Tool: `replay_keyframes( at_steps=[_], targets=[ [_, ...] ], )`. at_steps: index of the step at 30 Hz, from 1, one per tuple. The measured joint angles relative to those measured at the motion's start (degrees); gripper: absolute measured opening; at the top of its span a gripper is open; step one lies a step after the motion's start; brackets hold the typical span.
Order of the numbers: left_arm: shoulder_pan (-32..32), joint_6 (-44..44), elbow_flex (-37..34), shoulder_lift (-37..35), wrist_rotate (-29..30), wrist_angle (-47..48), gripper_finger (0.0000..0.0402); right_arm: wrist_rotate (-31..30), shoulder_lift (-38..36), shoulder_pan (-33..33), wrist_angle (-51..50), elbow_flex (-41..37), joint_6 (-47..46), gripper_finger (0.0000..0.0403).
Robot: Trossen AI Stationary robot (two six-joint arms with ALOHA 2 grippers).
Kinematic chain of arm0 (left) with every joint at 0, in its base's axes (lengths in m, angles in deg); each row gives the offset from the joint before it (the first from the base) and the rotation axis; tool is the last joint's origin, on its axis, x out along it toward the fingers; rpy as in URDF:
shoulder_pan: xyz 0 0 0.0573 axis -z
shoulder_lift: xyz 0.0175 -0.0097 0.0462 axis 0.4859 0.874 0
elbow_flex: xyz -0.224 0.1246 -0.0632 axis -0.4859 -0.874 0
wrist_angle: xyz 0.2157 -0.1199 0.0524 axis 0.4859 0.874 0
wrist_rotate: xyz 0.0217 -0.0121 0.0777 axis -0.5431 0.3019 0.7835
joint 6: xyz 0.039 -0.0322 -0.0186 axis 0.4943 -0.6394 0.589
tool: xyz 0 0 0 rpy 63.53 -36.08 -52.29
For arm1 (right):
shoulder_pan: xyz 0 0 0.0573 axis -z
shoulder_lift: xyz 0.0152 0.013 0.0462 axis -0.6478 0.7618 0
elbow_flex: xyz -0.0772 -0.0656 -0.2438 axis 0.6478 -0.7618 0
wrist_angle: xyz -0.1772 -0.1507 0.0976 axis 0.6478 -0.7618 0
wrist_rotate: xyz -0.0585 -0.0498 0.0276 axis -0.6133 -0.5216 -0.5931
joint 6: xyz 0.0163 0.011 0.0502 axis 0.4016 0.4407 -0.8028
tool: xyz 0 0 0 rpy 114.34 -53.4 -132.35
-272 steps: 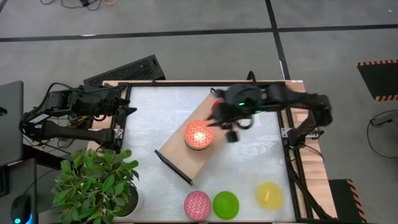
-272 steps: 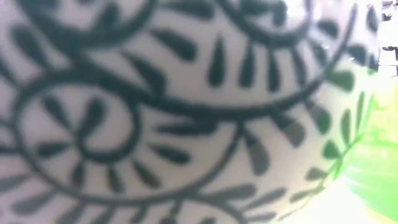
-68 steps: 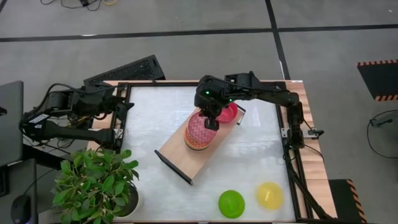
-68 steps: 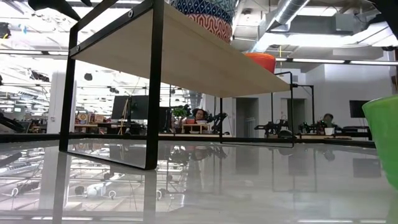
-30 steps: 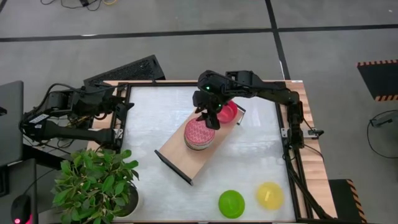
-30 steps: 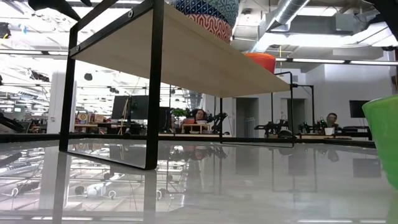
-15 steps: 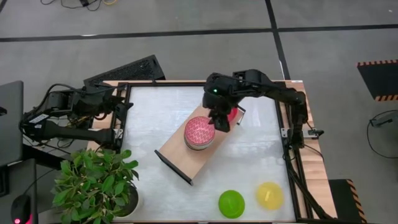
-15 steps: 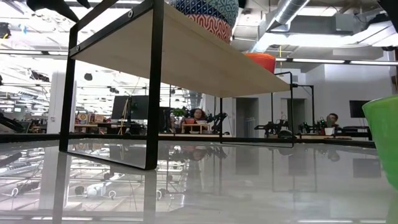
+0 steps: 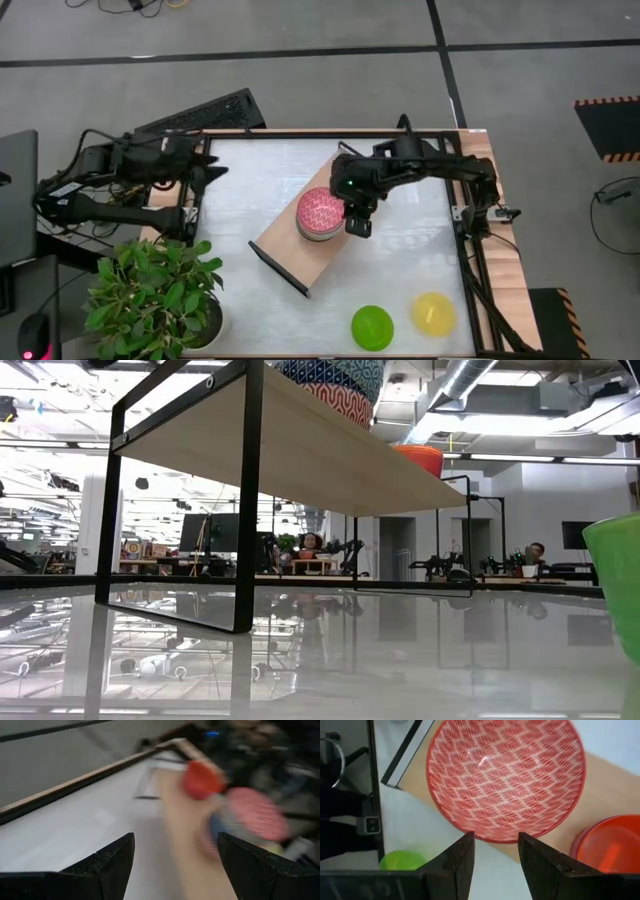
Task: Place and stack bowls onto a shelf
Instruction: Adjust the stacked patterned bowls on the shelf
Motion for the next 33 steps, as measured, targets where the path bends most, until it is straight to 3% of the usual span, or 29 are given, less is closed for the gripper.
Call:
replay_keyframes(
  at_steps=[5,11,17,23,29,33],
  targets=[
    [0.0,6.6,0.0,5.7,-10.1,-7.8,0.0270,-1.3,-0.9,-1.3,-1.0,0.0,-2.5,0.0175],
    [2.3,14.6,0.0,15.4,-10.7,-8.9,0.0235,-2.8,-2.9,-2.3,-0.4,0.0,-5.4,0.0175],
    [5.9,18.0,0.0,21.5,-10.3,-11.8,0.0132,-5.7,-6.3,-2.9,-0.4,0.0,-8.2,0.0175],
    [8.2,20.1,0.0,23.4,-10.4,-19.0,0.0014,-10.6,-7.3,-3.4,0.4,0.1,-8.4,0.0175],
    [10.0,16.9,-2.6,23.2,-10.3,-20.6,0.0003,-10.6,-7.2,-3.3,-0.2,0.0,-7.7,0.0175],
    [12.0,14.7,-7.0,23.3,-10.6,-27.9,0.0000,-10.5,-7.2,-3.3,-0.2,0.0,-7.7,0.0175]
  ],
)
